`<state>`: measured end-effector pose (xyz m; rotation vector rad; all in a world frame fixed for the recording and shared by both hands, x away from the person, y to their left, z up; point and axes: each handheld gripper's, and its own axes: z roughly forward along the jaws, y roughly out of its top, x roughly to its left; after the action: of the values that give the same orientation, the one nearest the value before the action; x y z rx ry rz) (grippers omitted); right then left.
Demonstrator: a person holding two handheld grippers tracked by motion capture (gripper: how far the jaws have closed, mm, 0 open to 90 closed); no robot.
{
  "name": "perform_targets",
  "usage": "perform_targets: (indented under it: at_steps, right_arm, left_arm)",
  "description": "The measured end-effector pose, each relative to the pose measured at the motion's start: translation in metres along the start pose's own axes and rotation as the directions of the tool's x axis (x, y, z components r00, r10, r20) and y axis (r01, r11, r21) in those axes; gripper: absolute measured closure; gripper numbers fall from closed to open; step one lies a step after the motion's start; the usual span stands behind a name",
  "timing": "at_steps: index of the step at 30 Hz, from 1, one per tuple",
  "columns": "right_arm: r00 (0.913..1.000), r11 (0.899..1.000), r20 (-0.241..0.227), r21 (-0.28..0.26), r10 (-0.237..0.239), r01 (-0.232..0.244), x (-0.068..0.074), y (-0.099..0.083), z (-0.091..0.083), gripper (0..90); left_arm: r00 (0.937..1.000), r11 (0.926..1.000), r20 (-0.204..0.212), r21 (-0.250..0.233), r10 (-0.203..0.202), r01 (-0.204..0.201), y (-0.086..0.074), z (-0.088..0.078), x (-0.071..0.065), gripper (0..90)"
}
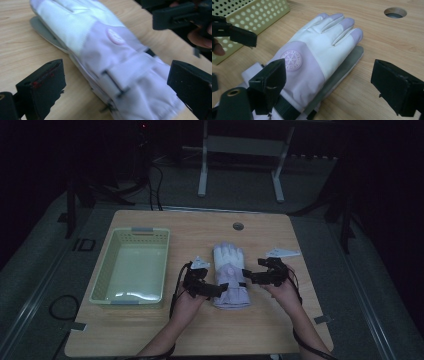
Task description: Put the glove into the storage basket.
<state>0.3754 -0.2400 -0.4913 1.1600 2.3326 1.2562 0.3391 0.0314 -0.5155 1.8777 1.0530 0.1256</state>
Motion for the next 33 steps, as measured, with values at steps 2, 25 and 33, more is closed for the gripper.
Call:
perform_targets:
  at_steps: [2,25,33]
  right_arm:
    - [0.9999,1.0,-0.008,0.001,0.01,-0.01,0.0,0.0,0.003,13.2]
    - [0.9645,0.955,-0.095,0.194,0.246,-0.225,-0.016,-0.034,0.048,38.4]
    - [0.9394,0.947,-0.183,0.194,0.29,-0.255,-0.016,-0.04,0.051,64.0]
  left_arm:
    - [1.0,1.0,0.0,0.0,0.0,0.0,0.0,0.0,0.0,8.2]
    - [0.9731,0.9751,0.121,0.128,-0.196,0.181,-0.033,0.036,0.018,32.4]
    - [0.9698,0.9716,0.146,0.163,-0.196,0.172,-0.033,0.038,0.023,47.7]
